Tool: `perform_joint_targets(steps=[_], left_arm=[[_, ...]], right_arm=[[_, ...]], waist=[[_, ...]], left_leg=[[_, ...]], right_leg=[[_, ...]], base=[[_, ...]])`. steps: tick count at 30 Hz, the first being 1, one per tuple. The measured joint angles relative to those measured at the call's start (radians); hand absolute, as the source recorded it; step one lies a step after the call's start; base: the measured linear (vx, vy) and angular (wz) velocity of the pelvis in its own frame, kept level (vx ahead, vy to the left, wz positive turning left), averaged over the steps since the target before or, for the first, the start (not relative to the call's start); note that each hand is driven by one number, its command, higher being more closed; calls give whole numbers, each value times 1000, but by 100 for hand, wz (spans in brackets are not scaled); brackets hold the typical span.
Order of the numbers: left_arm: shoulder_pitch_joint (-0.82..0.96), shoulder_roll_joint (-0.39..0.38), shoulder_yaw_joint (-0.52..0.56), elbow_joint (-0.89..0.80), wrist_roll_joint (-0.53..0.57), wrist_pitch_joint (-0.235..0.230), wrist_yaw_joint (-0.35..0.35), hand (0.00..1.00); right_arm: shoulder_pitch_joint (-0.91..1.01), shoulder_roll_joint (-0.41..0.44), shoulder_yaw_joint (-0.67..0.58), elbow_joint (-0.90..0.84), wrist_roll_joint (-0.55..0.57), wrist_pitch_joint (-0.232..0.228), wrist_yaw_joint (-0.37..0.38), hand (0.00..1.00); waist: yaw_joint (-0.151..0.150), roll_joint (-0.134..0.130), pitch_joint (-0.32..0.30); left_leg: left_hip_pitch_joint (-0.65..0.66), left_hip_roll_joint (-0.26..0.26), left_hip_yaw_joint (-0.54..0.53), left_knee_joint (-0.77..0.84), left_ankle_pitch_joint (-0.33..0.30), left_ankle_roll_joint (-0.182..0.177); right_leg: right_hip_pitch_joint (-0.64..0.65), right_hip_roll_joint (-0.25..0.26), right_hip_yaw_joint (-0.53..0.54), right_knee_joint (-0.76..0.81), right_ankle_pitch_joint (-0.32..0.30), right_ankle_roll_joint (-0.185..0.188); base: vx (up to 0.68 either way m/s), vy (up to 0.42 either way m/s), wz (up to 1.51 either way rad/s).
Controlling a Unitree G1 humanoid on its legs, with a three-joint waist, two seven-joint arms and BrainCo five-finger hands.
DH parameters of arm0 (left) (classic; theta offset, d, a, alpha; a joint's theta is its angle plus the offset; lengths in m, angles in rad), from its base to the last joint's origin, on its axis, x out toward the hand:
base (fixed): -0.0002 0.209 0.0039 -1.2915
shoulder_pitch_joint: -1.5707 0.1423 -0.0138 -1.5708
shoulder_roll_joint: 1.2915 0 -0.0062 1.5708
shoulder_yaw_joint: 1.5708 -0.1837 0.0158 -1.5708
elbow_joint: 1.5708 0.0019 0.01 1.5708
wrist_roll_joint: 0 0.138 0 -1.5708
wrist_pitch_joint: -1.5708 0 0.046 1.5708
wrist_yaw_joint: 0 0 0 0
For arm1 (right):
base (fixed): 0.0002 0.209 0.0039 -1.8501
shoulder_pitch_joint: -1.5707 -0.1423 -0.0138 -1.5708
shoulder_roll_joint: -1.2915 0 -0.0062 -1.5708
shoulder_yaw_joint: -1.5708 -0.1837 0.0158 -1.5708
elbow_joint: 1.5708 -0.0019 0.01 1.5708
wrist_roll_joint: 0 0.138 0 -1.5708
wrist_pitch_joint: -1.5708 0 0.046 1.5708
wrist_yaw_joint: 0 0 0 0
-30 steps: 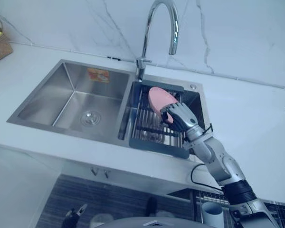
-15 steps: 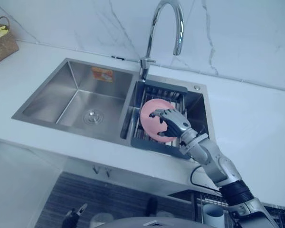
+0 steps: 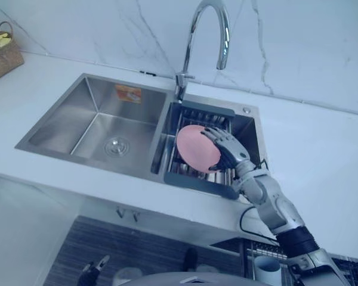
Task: Walk over to the sink, pick up the cup, carry it to the dishwasher, place the cup inside the dishwasher, then close the dishwasher door
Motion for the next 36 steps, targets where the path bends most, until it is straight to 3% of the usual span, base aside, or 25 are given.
perform_joint_targets(steps=[9, 18, 26, 30, 36], left_arm=[[7, 0, 1, -1, 0, 1, 3, 0], [13, -1, -1, -1, 0, 1, 5, 0], [14, -1, -3, -1, 0, 0, 5, 0], [14, -1, -3, 0, 0, -1, 6, 0], [14, -5, -5, 0, -7, -2, 23, 0]], right_arm=[[108, 26, -42, -96, 61, 16, 120, 0], [157, 43, -64, -168, 83, 5, 192, 0], [158, 43, -63, -167, 80, -2, 168, 0], [158, 56, -56, -165, 173, 47, 129, 0], [157, 154, -41, -165, 330, 108, 63, 0]], waist=[[-24, 0, 0], [-23, 11, 7], [-23, 13, 8], [-21, 16, 9], [-17, 23, 8]], left_leg=[[17, 1, 20, -3, 0, 0], [28, 5, 40, -5, -4, -1], [29, 7, 39, -9, -5, -1], [29, 7, 36, -13, -4, -1], [29, 7, 20, -15, -4, -1]], right_leg=[[8, 2, 16, 0, 0, 0], [11, 3, 30, 0, -1, -1], [11, 4, 26, 0, -5, -2], [11, 3, 23, 0, -5, -2], [12, 2, 7, 0, -7, 0]], base=[[0, 7, -5], [-12, 12, -5], [0, 0, 0], [0, 0, 0], [4, 3, 3]])
